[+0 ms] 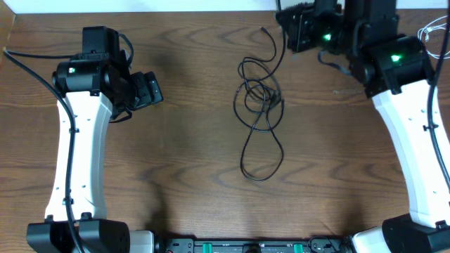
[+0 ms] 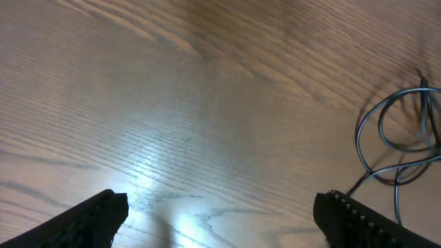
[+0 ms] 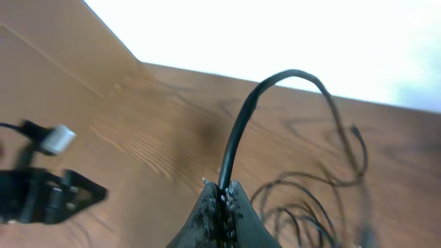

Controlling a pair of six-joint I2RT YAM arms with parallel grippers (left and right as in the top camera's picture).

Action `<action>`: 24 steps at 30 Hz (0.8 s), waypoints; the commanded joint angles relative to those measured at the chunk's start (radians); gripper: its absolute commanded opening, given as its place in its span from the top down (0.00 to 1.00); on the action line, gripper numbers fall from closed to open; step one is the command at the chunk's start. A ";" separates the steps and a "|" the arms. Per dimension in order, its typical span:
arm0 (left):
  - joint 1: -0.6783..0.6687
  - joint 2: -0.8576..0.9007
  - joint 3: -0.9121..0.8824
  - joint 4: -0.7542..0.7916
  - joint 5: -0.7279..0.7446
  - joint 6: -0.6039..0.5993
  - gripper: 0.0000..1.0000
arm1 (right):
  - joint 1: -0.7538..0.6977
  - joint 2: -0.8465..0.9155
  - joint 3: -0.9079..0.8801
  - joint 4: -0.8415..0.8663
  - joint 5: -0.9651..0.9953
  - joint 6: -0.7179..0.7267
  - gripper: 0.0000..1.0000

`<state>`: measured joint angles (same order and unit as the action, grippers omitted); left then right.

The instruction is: Untangle cables

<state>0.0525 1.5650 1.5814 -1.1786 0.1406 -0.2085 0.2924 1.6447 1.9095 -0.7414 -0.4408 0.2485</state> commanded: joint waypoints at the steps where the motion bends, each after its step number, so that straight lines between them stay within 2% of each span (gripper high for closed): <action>1: 0.002 0.009 -0.010 0.006 0.120 0.121 0.08 | -0.024 -0.022 0.034 0.011 -0.068 0.055 0.99; 5: 0.002 0.009 -0.010 0.026 0.292 0.216 0.08 | -0.057 -0.023 0.070 0.011 -0.074 0.074 0.99; 8: -0.011 0.009 -0.010 0.054 0.373 0.228 0.08 | -0.100 -0.024 0.118 0.012 -0.099 0.097 0.99; 16: -0.120 0.011 -0.010 0.134 0.383 0.228 0.07 | -0.217 -0.058 0.280 -0.022 -0.179 0.100 0.99; 24: -0.224 0.024 -0.010 0.214 0.384 0.227 0.07 | -0.371 -0.193 0.302 -0.046 -0.172 0.099 0.99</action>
<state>-0.1467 1.5665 1.5814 -0.9741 0.5079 0.0017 -0.0322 1.5112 2.1841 -0.7795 -0.6033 0.3340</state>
